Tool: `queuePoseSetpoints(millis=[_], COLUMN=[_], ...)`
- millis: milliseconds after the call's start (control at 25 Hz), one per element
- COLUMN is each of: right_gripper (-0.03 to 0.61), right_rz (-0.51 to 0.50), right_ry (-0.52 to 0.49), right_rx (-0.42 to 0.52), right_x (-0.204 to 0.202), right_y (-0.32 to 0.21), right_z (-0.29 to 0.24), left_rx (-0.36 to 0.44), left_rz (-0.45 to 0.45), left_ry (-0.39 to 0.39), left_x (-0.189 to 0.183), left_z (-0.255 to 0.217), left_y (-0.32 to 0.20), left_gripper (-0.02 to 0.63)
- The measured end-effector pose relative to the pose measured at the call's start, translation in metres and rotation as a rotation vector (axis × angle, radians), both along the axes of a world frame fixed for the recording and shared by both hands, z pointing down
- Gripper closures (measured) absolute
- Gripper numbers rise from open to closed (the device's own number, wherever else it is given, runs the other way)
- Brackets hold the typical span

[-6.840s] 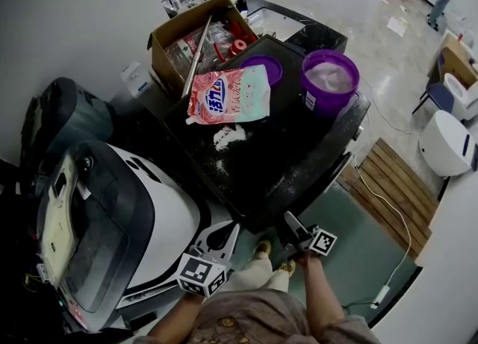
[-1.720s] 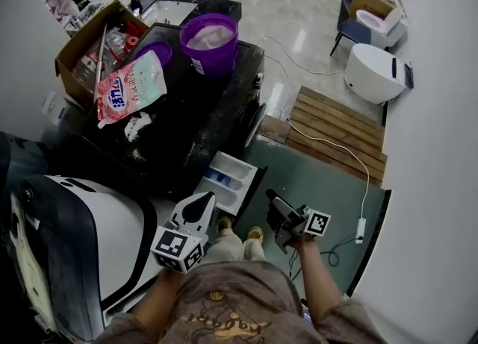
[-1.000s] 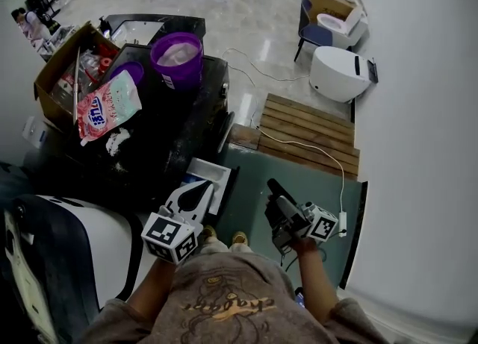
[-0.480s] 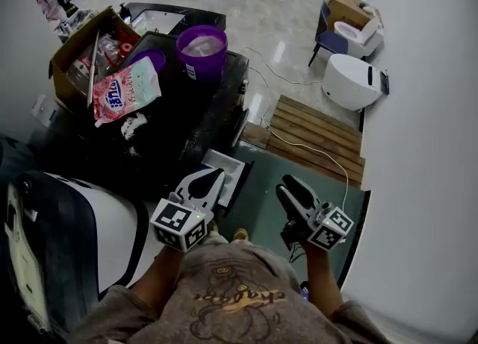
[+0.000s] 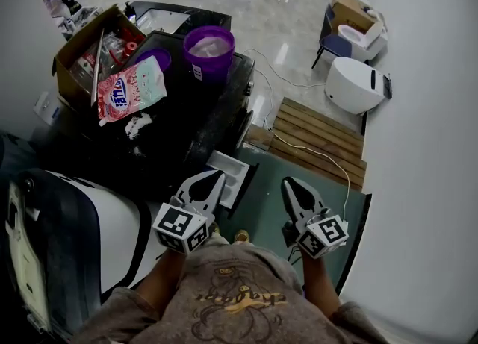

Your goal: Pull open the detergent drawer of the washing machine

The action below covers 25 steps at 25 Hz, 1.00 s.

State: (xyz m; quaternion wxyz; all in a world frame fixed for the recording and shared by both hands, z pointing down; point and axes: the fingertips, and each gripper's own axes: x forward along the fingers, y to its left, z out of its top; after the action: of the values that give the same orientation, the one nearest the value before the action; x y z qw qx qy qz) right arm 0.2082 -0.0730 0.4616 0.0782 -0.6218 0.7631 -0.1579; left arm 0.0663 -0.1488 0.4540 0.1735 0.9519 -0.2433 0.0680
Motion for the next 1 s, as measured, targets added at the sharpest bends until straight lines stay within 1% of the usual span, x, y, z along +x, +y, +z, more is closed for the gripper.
queuePoseSetpoints(millis=[160, 360, 560, 720, 1000], right_gripper=[0.575, 0.575, 0.575, 0.575, 0.577], right_rz=[0.043, 0.106, 0.156, 0.170, 0.180], right_ry=[0.076, 0.104, 0.132, 0.141, 0.151], right_rx=[-0.053, -0.105, -0.172, -0.196, -0.198], right_x=[0.002, 0.004, 0.011, 0.012, 0.008], right_y=[0.001, -0.003, -0.001, 0.002, 0.000], right_z=[0.016, 0.023, 0.042, 0.050, 0.055], left_rx=[0.016, 0.028, 0.033, 0.031, 0.026], left_rz=[0.001, -0.003, -0.009, -0.019, -0.028], left_ry=[0.003, 0.004, 0.001, -0.009, -0.014], left_x=[-0.002, -0.003, -0.006, -0.009, -0.014], left_z=[0.005, 0.014, 0.022, 0.028, 0.031], left_y=[0.001, 0.001, -0.001, -0.001, -0.003], left_gripper=[0.594, 0.594, 0.594, 0.594, 0.594])
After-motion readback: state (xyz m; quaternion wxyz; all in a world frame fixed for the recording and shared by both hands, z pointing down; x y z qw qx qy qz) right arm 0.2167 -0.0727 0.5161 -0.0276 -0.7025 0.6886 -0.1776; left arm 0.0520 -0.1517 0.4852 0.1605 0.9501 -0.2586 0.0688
